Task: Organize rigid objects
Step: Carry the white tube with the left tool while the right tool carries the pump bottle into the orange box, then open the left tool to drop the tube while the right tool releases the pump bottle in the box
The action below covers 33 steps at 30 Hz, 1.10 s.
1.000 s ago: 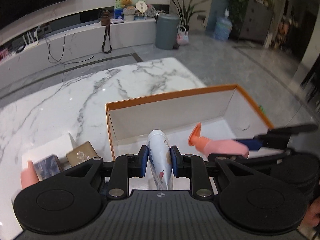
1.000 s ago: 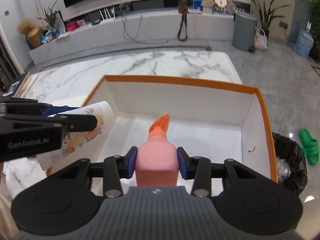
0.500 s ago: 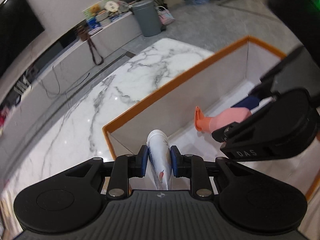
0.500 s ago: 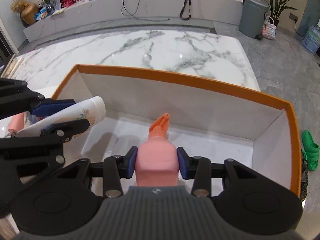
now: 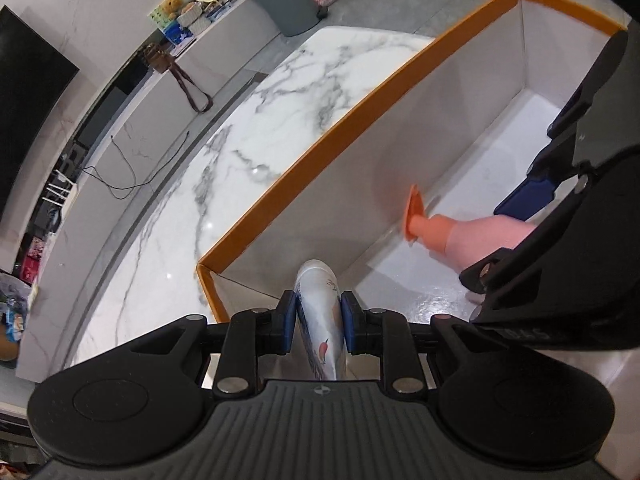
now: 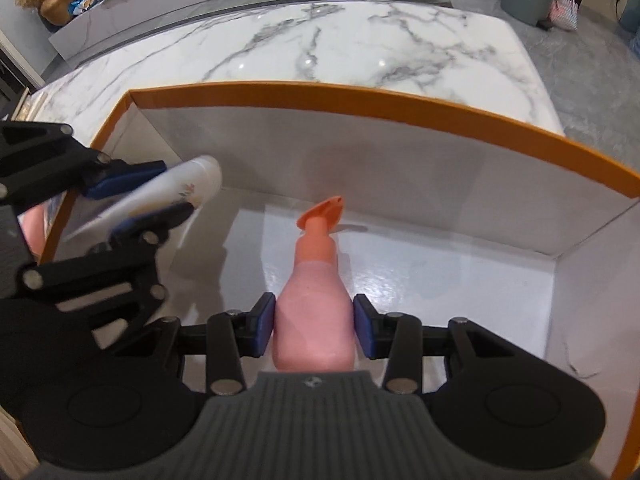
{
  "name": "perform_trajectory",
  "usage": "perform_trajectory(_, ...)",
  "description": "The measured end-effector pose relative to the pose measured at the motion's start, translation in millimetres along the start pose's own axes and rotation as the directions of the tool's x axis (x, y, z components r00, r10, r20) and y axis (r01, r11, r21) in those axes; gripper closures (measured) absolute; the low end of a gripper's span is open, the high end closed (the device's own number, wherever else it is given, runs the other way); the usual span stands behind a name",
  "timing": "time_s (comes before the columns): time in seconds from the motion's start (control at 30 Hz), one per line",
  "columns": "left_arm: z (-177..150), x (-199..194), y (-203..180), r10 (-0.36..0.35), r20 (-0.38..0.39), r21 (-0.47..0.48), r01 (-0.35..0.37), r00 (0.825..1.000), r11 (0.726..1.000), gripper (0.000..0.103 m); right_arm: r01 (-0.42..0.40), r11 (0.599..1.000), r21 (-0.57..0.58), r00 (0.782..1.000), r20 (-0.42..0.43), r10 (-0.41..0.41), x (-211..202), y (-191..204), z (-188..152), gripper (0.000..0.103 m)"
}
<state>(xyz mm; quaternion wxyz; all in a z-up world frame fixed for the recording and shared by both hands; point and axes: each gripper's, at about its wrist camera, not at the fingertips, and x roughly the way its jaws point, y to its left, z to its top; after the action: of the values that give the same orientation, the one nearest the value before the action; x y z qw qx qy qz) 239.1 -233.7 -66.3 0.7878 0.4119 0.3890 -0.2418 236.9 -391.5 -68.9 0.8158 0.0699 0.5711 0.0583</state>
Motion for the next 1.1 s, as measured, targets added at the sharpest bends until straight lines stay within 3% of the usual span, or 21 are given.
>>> perform_trajectory(0.17,-3.4,-0.2,-4.7,-0.003,0.008,0.019,0.003,1.0,1.0,0.074,-0.004,1.0,0.011,1.0,0.01,0.004,2.4,-2.8,2.7,0.06)
perform_trajectory(0.3,-9.6,-10.1,4.8,-0.095,0.036,-0.024,0.096,0.995,0.995,0.069,-0.023,1.0,0.013,1.0,0.014,0.023,-2.0,-8.5,1.4,0.06)
perform_trajectory(0.4,-16.0,-21.5,14.1,-0.133,0.057,-0.066,0.137,0.989,0.988,0.069,-0.054,0.998,0.025,0.998,0.022,0.054,-7.1,-12.2,0.0,0.054)
perform_trajectory(0.53,-25.2,-40.1,28.4,-0.183,0.114,-0.101,0.194,0.976,0.976,0.068,-0.057,0.998,0.015,0.998,0.02,0.057,-9.1,-12.4,-3.9,0.053)
perform_trajectory(0.8,-37.7,-67.1,54.6,-0.193,0.187,-0.235,0.235,0.963,0.943,0.063,-0.086,0.996,0.037,0.996,-0.017,0.087,-1.0,-14.4,-3.5,0.058)
perform_trajectory(0.87,-40.6,-69.1,60.1,-0.184,0.179,-0.282,0.23,0.967,0.932,0.057,-0.075,0.997,0.027,0.997,-0.022,0.075,2.4,-10.3,-2.1,0.059)
perform_trajectory(1.0,-45.9,-67.9,68.5,-0.174,0.169,-0.343,0.224,0.97,0.912,0.057,-0.091,0.996,0.007,0.995,-0.045,0.091,5.2,1.2,-2.8,0.059)
perform_trajectory(1.1,-51.6,-64.5,73.8,-0.199,0.157,-0.381,0.245,0.967,0.892,0.065,-0.128,0.992,-0.003,0.99,-0.06,0.128,7.1,10.8,-5.8,0.059)
